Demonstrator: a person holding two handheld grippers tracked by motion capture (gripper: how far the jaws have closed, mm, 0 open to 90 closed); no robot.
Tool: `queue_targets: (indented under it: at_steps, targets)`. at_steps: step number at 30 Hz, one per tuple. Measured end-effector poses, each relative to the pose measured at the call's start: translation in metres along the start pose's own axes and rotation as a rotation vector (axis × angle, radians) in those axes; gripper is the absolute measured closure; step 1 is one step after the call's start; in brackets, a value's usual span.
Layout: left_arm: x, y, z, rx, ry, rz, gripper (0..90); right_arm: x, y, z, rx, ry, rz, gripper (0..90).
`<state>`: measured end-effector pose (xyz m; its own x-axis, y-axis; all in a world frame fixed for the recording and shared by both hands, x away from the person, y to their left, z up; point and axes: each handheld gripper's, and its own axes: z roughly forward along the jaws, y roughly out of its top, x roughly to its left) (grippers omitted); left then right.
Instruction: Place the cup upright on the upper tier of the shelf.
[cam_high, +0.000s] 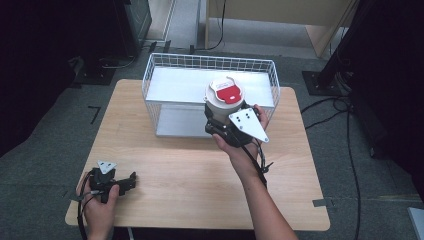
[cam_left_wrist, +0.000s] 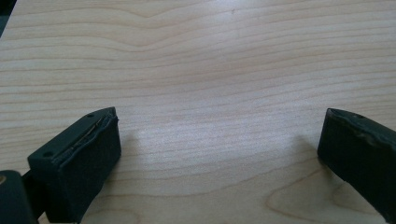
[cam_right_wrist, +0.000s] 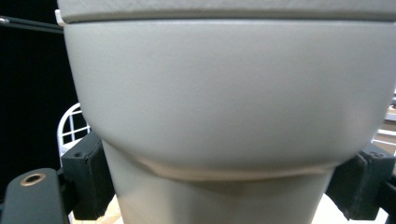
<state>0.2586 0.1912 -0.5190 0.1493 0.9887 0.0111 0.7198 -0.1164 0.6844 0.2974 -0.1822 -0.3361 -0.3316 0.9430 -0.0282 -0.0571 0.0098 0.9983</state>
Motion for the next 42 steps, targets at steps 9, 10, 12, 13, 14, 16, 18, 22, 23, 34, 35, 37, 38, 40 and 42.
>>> queue_targets:
  at_steps: [9,10,12,13,14,16,18,22,23,34,35,37,38,40,42]
  targets:
    - [0.0,0.0,0.0,0.0,0.0,0.0,0.0,-0.008,0.008,0.014,-0.005,-0.023,-0.012,11.7]
    - [0.0,0.0,0.0,-0.001,0.0,0.0,0.0,-0.01,0.009,0.016,-0.008,-0.025,-0.012,11.7]
    - [0.0,0.0,0.0,-0.001,0.0,0.0,0.0,-0.014,0.012,0.024,-0.006,-0.036,-0.015,11.7]
    - [0.0,0.0,0.0,-0.001,0.0,0.0,0.0,-0.014,0.012,0.024,-0.006,-0.036,-0.015,11.7]
    - [0.0,0.0,0.0,-0.001,0.0,0.0,0.0,-0.015,0.013,0.026,-0.005,-0.038,-0.014,11.7]
    - [0.0,0.0,0.0,-0.001,0.0,0.0,0.0,-0.018,0.014,0.034,0.0,-0.046,-0.019,11.7]
    - [0.0,0.0,0.0,0.0,0.0,0.0,0.0,-0.021,0.014,0.039,0.003,-0.052,-0.02,11.7]
    - [0.0,0.0,0.0,-0.001,0.0,0.0,0.0,-0.025,0.014,0.047,0.011,-0.056,-0.015,11.7]
    - [0.0,0.0,0.0,0.0,0.0,0.0,0.0,-0.028,0.013,0.053,0.019,-0.063,-0.028,11.7]
    - [0.0,0.0,0.0,0.001,-0.001,0.0,0.0,-0.047,0.01,0.087,0.057,-0.09,0.026,11.7]
    - [0.0,0.0,0.0,0.001,-0.001,0.0,0.0,-0.047,0.01,0.087,0.057,-0.09,0.026,11.7]
    - [0.0,0.0,0.0,0.001,-0.001,0.0,0.0,-0.049,0.01,0.093,0.058,-0.091,0.029,11.7]
    - [0.0,0.0,0.0,0.001,-0.001,0.0,0.0,-0.05,0.01,0.096,0.059,-0.096,0.032,11.7]
    - [0.0,0.0,0.0,0.001,-0.001,-0.001,0.0,-0.052,0.01,0.101,0.059,-0.101,0.04,11.7]
    - [0.0,0.0,0.0,0.001,-0.001,-0.001,0.0,-0.054,0.008,0.107,0.067,-0.108,0.044,11.7]
